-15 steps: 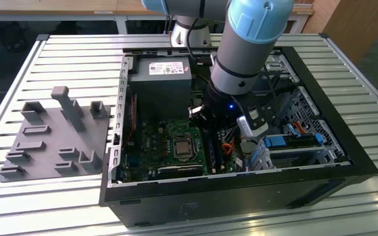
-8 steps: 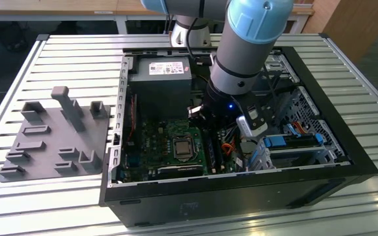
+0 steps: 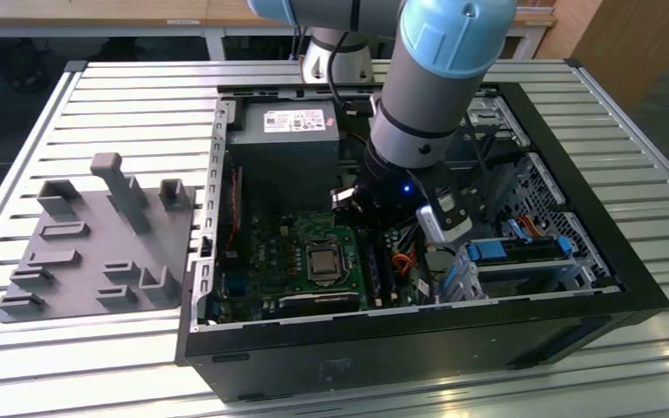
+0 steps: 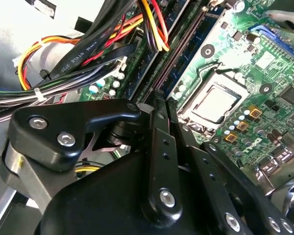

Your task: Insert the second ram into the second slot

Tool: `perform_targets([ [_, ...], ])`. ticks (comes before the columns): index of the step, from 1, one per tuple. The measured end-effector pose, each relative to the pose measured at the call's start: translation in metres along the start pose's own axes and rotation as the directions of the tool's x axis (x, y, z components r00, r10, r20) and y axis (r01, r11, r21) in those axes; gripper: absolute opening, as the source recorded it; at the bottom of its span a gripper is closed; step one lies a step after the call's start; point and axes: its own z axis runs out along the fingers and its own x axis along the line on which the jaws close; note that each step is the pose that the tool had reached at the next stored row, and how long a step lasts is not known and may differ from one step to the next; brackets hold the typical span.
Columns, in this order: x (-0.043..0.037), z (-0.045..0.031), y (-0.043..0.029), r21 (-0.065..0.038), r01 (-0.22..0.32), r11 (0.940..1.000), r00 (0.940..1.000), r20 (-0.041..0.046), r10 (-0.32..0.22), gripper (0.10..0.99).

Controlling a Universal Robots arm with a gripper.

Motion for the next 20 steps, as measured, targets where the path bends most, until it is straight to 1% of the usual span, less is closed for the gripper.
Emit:
perform_targets([
  [12,-0.0001,0.0023,0.0002,0.000,0.000,1.0000,1.0000,0.0000,0.000,0.133],
  [16,0.0000,-0.0001,0.0004,0.000,0.000,1.0000,1.0000,0.0001,0.000,0.133],
  [20,-0.0001,-0.0004,0.0003,0.000,-0.001,1.0000,1.0000,0.0001,0.001,0.133],
])
